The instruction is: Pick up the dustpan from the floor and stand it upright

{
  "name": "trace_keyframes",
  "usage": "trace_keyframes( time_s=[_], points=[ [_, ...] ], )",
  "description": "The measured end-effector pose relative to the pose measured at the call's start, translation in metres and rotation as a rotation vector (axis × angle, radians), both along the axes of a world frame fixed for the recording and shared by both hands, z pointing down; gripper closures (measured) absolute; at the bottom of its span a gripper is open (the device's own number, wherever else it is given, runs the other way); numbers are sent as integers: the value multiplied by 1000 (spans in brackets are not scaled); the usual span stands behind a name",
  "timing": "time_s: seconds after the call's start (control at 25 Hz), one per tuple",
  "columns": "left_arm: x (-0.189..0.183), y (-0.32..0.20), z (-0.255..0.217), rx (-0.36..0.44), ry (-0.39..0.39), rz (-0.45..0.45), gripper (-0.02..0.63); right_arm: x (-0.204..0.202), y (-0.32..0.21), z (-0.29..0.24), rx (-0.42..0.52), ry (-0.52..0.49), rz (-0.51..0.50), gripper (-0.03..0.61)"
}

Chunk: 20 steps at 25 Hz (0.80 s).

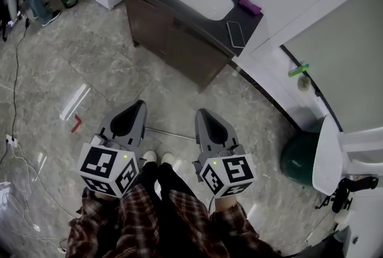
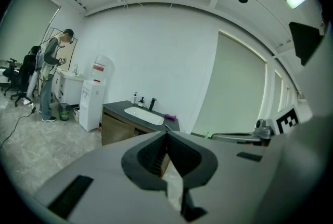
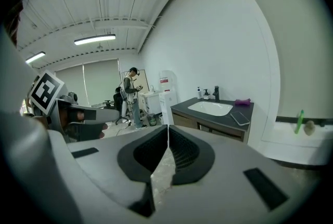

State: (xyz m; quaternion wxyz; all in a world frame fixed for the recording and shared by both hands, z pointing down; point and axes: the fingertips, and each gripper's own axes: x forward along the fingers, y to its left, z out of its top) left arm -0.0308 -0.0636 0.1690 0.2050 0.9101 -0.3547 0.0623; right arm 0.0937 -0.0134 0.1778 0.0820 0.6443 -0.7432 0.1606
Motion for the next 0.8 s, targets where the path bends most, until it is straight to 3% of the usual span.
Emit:
trace_keyframes(
  time_s=[0.4,0.8],
  points=[
    [-19,-1,101,-115,-66,-102,601,4,-19,102,-135,2,-84,568],
    [-31,1,244,-226,-39,-185,602,-17,-46,285,-290,-1,-190,546]
  ],
)
